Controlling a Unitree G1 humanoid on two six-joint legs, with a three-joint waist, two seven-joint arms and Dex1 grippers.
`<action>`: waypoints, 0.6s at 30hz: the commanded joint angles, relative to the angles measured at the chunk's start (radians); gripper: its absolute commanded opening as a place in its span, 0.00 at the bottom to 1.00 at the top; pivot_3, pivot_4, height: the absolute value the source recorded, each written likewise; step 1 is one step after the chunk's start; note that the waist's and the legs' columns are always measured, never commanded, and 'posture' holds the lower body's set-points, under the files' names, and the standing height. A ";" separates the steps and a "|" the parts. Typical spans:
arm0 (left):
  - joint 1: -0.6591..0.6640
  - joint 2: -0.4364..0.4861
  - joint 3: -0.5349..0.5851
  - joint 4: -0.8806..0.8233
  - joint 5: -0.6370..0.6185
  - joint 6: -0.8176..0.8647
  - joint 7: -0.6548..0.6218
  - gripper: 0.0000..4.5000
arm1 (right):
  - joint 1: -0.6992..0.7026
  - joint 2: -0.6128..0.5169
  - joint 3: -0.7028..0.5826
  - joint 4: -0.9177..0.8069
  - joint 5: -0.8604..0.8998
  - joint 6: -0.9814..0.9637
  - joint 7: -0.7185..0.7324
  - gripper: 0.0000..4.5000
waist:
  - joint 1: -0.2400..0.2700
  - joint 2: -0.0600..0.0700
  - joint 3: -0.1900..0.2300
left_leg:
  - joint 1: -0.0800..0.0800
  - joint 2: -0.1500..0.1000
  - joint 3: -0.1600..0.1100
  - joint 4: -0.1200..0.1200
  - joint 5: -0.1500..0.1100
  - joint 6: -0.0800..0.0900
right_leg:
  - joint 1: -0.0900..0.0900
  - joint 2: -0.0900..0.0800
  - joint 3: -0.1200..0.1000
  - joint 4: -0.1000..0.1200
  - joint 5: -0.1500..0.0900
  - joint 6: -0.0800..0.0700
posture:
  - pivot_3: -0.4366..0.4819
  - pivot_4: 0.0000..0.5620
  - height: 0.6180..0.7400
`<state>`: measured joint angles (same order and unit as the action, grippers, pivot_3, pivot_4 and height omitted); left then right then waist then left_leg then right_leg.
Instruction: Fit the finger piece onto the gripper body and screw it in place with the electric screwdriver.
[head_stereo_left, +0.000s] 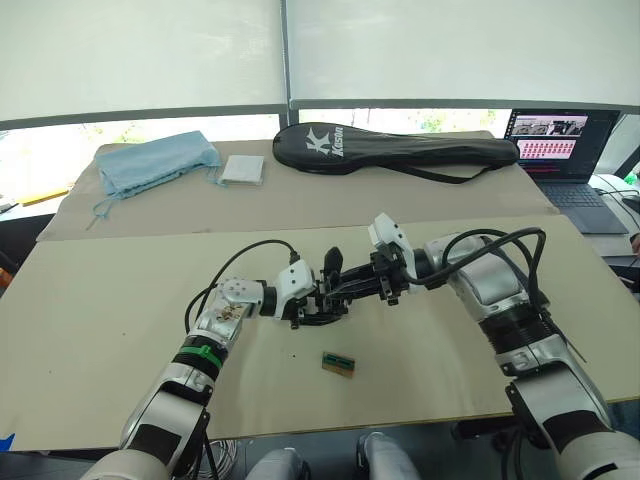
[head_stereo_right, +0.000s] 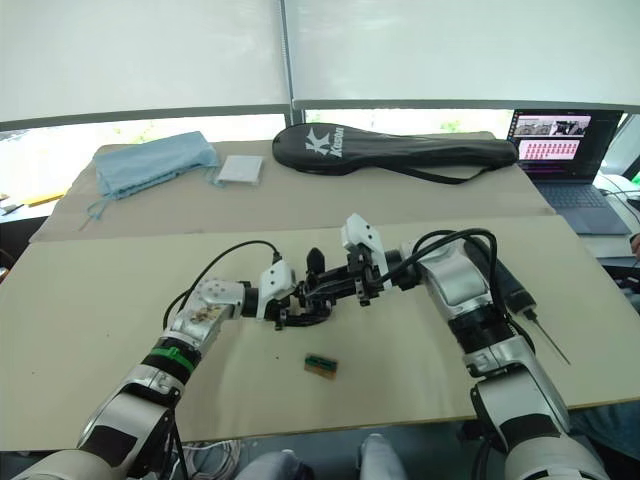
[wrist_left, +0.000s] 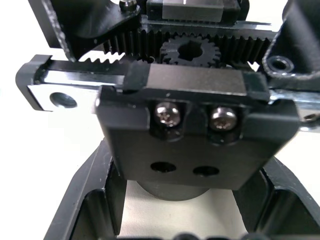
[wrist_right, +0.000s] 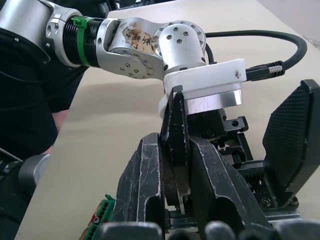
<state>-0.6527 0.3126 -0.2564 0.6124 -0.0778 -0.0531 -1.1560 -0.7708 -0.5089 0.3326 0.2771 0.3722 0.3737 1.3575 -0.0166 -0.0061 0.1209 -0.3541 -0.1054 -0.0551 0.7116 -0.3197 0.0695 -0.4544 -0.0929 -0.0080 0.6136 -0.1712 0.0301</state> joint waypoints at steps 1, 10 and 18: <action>-0.015 0.015 0.017 -0.052 -0.019 -0.023 -0.031 0.51 | 0.078 -0.047 0.120 0.119 -0.212 0.046 -0.103 0.07 | -0.001 0.000 0.000 | 0.000 0.000 0.000 0.000 0.000 0.000 | 0.000 0.000 0.000 0.000 0.000 0.000 | 0.48 0.27 0.96; -0.028 0.010 0.017 -0.038 -0.018 -0.027 -0.029 0.51 | 0.046 -0.055 0.151 0.147 -0.231 0.057 -0.093 0.07 | -0.002 0.000 -0.002 | 0.001 0.000 0.000 0.000 0.000 0.000 | 0.000 0.000 0.001 0.000 0.000 0.000 | 0.48 0.27 0.96; -0.028 0.007 0.016 -0.041 -0.019 -0.024 -0.027 0.51 | 0.038 -0.065 0.153 0.117 -0.214 0.080 -0.086 0.07 | -0.002 0.000 -0.002 | 0.001 0.000 0.000 0.000 0.000 -0.001 | 0.000 0.000 0.001 0.001 0.000 0.000 | 0.48 0.27 0.96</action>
<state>-0.6531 0.3154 -0.2558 0.6161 -0.0778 -0.0481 -1.1521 -0.8053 -0.5162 0.3726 0.2777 0.3555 0.3754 1.3493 -0.0186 -0.0062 0.1189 -0.3532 -0.1049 -0.0551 0.7113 -0.3194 0.0689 -0.4540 -0.0926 -0.0067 0.6141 -0.1713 0.0297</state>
